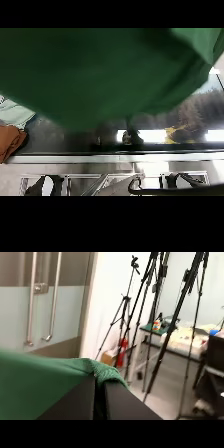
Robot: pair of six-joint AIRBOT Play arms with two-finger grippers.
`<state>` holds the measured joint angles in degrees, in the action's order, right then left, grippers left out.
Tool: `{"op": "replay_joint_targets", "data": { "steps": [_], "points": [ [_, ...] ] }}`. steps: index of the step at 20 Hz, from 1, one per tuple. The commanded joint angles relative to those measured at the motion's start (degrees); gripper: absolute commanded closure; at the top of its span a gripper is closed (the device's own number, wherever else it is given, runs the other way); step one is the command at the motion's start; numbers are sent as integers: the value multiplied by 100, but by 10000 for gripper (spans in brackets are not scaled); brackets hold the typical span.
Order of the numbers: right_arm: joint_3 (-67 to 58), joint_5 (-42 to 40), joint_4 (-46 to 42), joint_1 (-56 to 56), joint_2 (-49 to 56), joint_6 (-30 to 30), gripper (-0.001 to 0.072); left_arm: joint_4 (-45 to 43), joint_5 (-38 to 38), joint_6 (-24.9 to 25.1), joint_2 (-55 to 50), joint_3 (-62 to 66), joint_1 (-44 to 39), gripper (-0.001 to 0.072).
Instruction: Fold the shirts.
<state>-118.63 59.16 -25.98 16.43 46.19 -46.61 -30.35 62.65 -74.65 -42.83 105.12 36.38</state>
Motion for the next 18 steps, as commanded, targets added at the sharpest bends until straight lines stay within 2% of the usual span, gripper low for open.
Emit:
{"op": "replay_joint_targets", "data": {
  "steps": [1, 4, 7, 9, 13, 16, 17, 18],
  "points": [
    [393, 761, 448, -20, 549, 37, 689, -192, 638, -118, 63, -1279, 186, 688],
    [1263, 1088, 372, -391, 1429, 42, 689, -503, 568, 289, -734, -2387, -942, 688],
    [1790, 597, -236, -706, 2413, 31, 689, -1897, -562, 175, -2105, -3108, -2553, 688],
    [1797, 321, -293, -807, 3176, 13, 688, -2337, -1027, -81, -3217, -3027, -3058, 688],
    [1797, -448, -273, -979, 4459, 20, 688, -2354, -798, -278, -5460, -1690, -3283, 688],
    [1794, -581, -275, -1003, 4940, 35, 679, -2352, -343, -404, -6478, -442, -3289, 687],
    [1797, -581, -306, -984, 5003, 35, 664, -2347, -236, -407, -6653, -129, -3289, 686],
    [1797, -566, -380, -942, 5007, 33, 579, -2347, -76, -411, -6793, 173, -3289, 679]
  ]
}}
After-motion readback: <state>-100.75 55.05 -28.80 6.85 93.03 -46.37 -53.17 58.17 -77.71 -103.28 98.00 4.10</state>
